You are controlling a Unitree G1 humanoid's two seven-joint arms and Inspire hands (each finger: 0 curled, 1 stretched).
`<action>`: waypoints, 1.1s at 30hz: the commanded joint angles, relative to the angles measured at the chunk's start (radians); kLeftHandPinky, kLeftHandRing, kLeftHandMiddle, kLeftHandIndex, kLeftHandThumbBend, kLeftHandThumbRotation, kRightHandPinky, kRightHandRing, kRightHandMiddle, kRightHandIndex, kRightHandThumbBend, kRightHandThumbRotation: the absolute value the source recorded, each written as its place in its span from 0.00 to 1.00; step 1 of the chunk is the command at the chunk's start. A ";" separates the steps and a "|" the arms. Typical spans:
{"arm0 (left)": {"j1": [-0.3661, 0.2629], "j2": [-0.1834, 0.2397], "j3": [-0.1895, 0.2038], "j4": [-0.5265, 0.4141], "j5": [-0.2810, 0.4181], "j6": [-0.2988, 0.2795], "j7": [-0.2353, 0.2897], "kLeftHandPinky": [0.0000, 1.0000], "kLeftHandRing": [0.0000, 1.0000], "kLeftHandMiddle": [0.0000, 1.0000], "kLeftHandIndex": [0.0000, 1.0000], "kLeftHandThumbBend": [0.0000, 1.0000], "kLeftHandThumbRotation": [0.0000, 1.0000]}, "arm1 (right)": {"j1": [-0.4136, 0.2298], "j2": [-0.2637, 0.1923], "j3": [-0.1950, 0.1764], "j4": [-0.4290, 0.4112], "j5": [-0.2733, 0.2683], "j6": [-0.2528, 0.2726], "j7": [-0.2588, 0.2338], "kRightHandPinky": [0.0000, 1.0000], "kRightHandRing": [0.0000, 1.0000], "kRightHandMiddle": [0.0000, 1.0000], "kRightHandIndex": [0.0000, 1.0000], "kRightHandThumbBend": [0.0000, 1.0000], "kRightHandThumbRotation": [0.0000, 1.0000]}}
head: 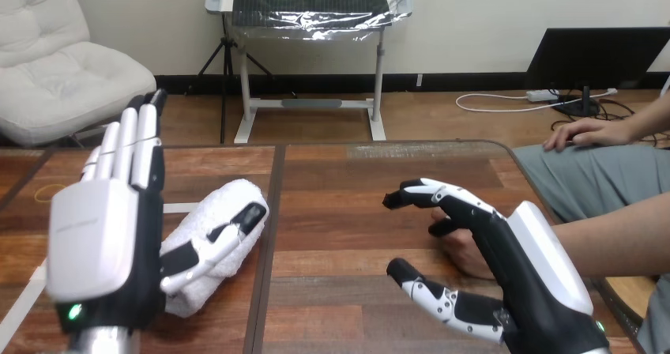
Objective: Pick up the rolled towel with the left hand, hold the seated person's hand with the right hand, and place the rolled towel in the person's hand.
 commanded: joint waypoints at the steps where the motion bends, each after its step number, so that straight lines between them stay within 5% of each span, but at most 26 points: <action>1: -0.124 0.038 -0.039 0.082 0.027 0.044 -0.012 0.86 0.94 0.98 1.00 0.78 0.78 | -0.059 -0.004 -0.024 0.011 -0.004 -0.026 -0.028 0.64 0.79 0.82 0.71 0.40 0.00; 16: -0.286 0.060 -0.114 0.270 0.025 0.192 -0.058 0.91 0.93 0.95 0.98 0.80 0.76 | -0.039 -0.012 -0.048 -0.004 0.015 -0.003 -0.010 0.63 0.80 0.83 0.70 0.41 0.00; 33: -0.403 0.079 -0.173 0.414 -0.028 0.288 -0.123 0.91 0.90 0.93 0.96 0.87 0.80 | -0.014 -0.016 -0.092 -0.016 0.046 0.018 0.010 0.68 0.83 0.84 0.73 0.44 0.00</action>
